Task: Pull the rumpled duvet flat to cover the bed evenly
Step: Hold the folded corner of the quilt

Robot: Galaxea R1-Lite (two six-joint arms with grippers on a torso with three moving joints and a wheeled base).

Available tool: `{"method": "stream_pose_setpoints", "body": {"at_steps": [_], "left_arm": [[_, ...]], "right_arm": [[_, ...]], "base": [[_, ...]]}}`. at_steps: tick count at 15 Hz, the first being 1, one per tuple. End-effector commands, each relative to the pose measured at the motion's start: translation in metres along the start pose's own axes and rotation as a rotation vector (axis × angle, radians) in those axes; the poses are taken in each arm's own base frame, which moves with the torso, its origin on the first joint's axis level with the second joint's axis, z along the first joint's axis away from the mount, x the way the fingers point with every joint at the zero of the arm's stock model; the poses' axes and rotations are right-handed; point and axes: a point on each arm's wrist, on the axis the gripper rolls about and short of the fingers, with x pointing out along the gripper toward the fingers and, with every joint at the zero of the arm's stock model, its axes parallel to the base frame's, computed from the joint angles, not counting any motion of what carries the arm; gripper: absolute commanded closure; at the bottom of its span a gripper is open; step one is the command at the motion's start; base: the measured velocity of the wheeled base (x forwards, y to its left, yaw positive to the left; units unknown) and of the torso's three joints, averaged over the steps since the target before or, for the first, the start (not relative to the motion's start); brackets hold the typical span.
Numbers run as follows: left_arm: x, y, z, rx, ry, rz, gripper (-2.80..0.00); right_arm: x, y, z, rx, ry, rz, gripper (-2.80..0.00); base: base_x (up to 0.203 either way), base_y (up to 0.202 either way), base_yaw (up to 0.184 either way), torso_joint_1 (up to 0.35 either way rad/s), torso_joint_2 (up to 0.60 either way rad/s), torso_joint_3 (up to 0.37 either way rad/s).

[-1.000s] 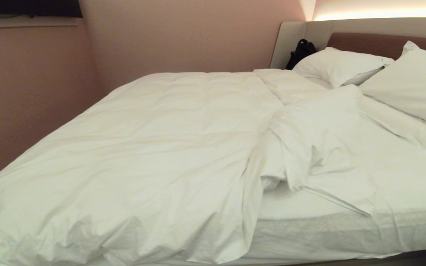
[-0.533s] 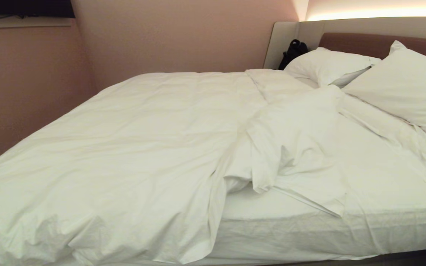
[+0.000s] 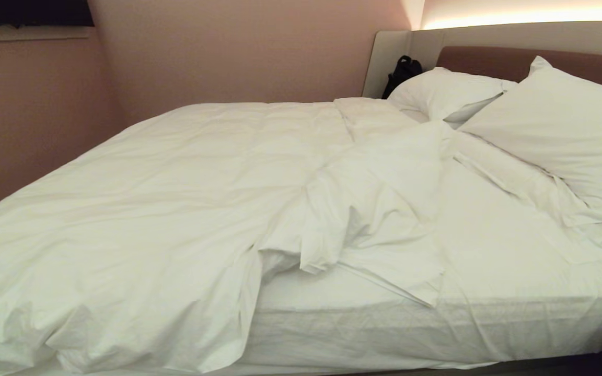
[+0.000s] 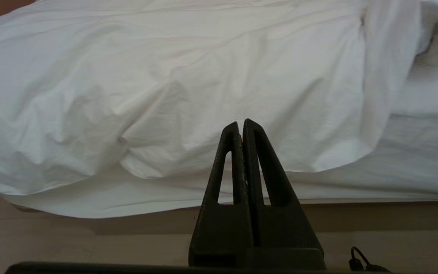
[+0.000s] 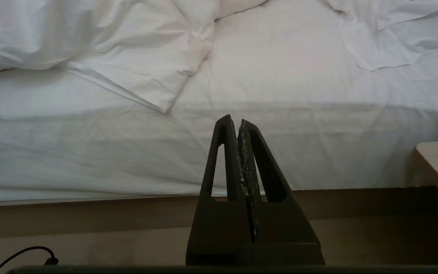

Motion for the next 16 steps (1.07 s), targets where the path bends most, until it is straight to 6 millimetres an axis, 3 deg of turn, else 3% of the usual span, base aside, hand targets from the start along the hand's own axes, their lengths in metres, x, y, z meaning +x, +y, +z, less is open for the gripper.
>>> {"method": "stream_pose_setpoints", "body": {"at_steps": [1,16], "left_arm": [[0.0,0.0,0.0,-0.001,0.0,0.001,0.0],[0.0,0.0,0.0003,-0.032,-0.003,-0.001,0.0]], "right_arm": [[0.0001,0.0,0.0,0.0,0.001,-0.001,0.0],[0.0001,0.0,0.0,0.0,0.001,-0.001,0.0]], "base": [[0.0,-0.088,0.0,0.002,0.0,-0.002],[0.0,0.0,0.0,0.0,0.0,0.0]]}}
